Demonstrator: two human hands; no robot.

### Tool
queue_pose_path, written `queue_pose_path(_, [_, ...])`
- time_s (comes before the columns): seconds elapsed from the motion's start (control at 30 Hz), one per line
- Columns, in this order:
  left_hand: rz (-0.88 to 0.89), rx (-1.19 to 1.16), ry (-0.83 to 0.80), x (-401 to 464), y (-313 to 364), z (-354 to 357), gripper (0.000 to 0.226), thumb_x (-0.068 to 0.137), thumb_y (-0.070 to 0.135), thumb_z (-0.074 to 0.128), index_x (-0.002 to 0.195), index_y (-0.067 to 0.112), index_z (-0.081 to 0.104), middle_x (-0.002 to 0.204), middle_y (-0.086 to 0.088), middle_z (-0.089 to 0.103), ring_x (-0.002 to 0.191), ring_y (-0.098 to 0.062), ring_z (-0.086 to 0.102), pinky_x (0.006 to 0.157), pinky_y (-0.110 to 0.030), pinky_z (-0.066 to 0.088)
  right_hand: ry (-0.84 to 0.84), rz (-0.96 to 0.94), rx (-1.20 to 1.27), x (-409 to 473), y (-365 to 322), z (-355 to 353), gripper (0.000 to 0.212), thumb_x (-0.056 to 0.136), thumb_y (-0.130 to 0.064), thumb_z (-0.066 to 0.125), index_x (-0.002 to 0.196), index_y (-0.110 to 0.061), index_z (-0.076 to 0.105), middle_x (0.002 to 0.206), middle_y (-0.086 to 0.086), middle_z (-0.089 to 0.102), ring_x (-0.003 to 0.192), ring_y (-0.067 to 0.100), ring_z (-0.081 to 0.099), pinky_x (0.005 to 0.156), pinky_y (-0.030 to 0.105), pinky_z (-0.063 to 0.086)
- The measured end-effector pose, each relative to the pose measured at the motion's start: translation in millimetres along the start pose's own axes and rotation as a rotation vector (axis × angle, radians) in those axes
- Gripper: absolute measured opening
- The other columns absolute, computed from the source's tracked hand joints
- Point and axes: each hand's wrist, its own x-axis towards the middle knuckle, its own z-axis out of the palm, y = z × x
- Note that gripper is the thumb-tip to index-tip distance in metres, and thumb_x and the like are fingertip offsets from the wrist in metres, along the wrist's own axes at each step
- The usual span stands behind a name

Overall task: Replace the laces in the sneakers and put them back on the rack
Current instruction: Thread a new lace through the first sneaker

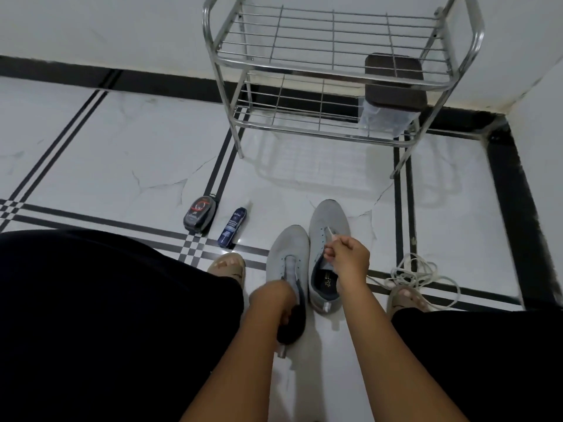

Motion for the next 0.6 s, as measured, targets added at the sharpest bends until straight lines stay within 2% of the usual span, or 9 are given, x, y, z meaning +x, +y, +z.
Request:
queue_pose_path(0.1, [-0.026,-0.139,0.393,13.8,-9.6,-21.3,0.030,0.094,0.021,0.046,0.118,0.007,0.058,0.120,-0.012,0.062,0.113,-0.030,0.058,0.089,-0.038,0.048,0.001,0.020,0.091,1.1,-3.2,15.1,0.010,0.090,-0.008,0.064,0.095,-0.002,0.070,0.071,0.007,0.062,0.061,0.013,0.058,0.076,0.032,0.059])
queue_pose_path(0.17, [-0.011,-0.203,0.535,21.1,-10.8,-21.0,0.033,0.097,0.029,0.043,0.121,0.010,0.056,0.122,-0.012,0.060,0.114,-0.030,0.056,0.086,-0.038,0.047,-0.026,0.025,0.092,2.7,-4.0,28.8,0.008,0.091,-0.007,0.064,0.095,-0.004,0.070,0.070,0.005,0.061,0.062,0.012,0.058,0.075,0.031,0.059])
queue_pose_path(0.27, [0.035,-0.285,0.514,39.7,-9.1,-10.7,0.035,0.092,0.035,0.046,0.117,0.014,0.057,0.118,-0.008,0.063,0.109,-0.028,0.058,0.084,-0.035,0.047,-0.087,-0.027,-0.089,6.5,12.6,42.3,0.015,0.092,-0.013,0.063,0.078,-0.015,0.070,0.068,0.002,0.062,0.063,0.014,0.059,0.079,0.035,0.058])
queue_pose_path(0.37, [0.030,-0.365,0.535,49.9,-6.6,-6.6,0.033,0.088,0.032,0.049,0.115,0.016,0.058,0.116,-0.008,0.063,0.108,-0.028,0.058,0.083,-0.034,0.047,-0.113,-0.094,-0.303,10.5,38.5,39.0,0.013,0.090,-0.015,0.064,0.099,-0.010,0.073,0.086,0.001,0.069,0.080,0.016,0.064,0.087,0.038,0.056])
queue_pose_path(0.47, [0.009,-0.394,0.563,56.5,-3.6,-7.7,0.031,0.087,0.029,0.049,0.114,0.018,0.058,0.117,-0.006,0.060,0.109,-0.028,0.057,0.084,-0.036,0.048,-0.127,-0.122,-0.431,17.7,54.2,37.9,0.010,0.088,-0.015,0.067,0.096,-0.013,0.073,0.091,0.001,0.072,0.085,0.017,0.066,0.088,0.038,0.055])
queue_pose_path(0.53, [0.006,-0.410,0.570,60.8,-0.3,-6.2,0.031,0.086,0.041,0.049,0.108,0.021,0.058,0.110,-0.004,0.060,0.104,-0.027,0.058,0.083,-0.038,0.050,-0.152,-0.179,-0.520,21.3,58.6,42.3,0.009,0.088,-0.019,0.067,0.089,-0.014,0.074,0.088,0.000,0.073,0.083,0.016,0.066,0.084,0.037,0.055])
queue_pose_path(0.6, [-0.010,-0.398,0.580,66.2,3.2,-2.7,0.041,0.085,0.059,0.044,0.098,0.023,0.056,0.100,-0.002,0.061,0.096,-0.025,0.059,0.078,-0.040,0.052,-0.178,-0.274,-0.645,24.0,60.7,47.6,0.012,0.088,-0.022,0.066,0.085,-0.014,0.074,0.086,0.000,0.071,0.080,0.015,0.064,0.079,0.034,0.054])
